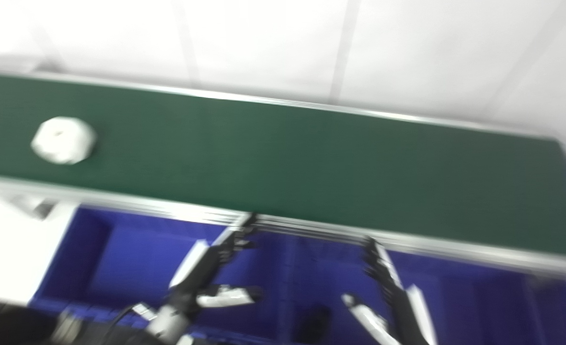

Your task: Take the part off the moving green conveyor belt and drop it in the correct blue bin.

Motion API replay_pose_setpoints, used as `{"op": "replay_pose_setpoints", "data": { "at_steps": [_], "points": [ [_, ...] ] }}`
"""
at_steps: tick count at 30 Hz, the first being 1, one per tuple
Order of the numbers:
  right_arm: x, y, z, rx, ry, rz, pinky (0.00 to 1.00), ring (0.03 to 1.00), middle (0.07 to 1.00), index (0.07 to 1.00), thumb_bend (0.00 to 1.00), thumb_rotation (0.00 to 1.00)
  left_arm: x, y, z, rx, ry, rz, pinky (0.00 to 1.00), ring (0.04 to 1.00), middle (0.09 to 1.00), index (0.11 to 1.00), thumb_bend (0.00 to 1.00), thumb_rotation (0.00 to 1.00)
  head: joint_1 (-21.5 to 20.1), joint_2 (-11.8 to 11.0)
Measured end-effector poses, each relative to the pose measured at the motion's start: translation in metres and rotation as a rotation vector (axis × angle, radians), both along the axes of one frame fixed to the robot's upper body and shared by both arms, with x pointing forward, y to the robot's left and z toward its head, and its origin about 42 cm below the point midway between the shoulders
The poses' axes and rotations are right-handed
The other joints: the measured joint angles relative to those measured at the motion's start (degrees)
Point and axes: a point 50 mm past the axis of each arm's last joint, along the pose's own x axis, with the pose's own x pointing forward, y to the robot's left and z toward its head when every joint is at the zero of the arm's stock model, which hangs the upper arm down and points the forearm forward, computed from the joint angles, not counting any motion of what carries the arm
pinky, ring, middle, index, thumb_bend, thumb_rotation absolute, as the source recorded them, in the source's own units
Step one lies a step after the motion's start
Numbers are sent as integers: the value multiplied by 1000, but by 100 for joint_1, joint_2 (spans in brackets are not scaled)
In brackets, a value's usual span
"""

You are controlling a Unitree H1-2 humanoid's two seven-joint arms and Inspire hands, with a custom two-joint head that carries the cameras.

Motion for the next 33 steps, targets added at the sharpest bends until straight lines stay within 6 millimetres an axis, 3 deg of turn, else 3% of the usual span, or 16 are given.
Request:
{"op": "replay_pose_setpoints", "data": {
  "at_steps": [11, 21, 27, 33],
  "points": [
    [4, -1, -11, -15, -5, 3, 876, 943, 967, 1000, 515, 823, 2, -9, -7, 1, -3, -8, 802, 918, 959, 923, 771, 495, -16, -300],
    [3, 1, -26, -7, 13, 13, 892, 949, 961, 1000, 475, 760, 4, -8, -20, 5, 14, -11, 779, 910, 957, 918, 787, 490, -113, -923],
    [8, 3, -29, -1, 0, 13, 865, 938, 955, 998, 457, 716, 8, -7, -26, 12, 27, -16, 760, 903, 956, 919, 797, 498, -96, -977],
    [9, 3, -29, 3, -1, 8, 858, 940, 954, 998, 461, 719, 13, -8, -25, -19, 17, -1, 751, 874, 927, 902, 793, 431, -96, -977]
  ]
}}
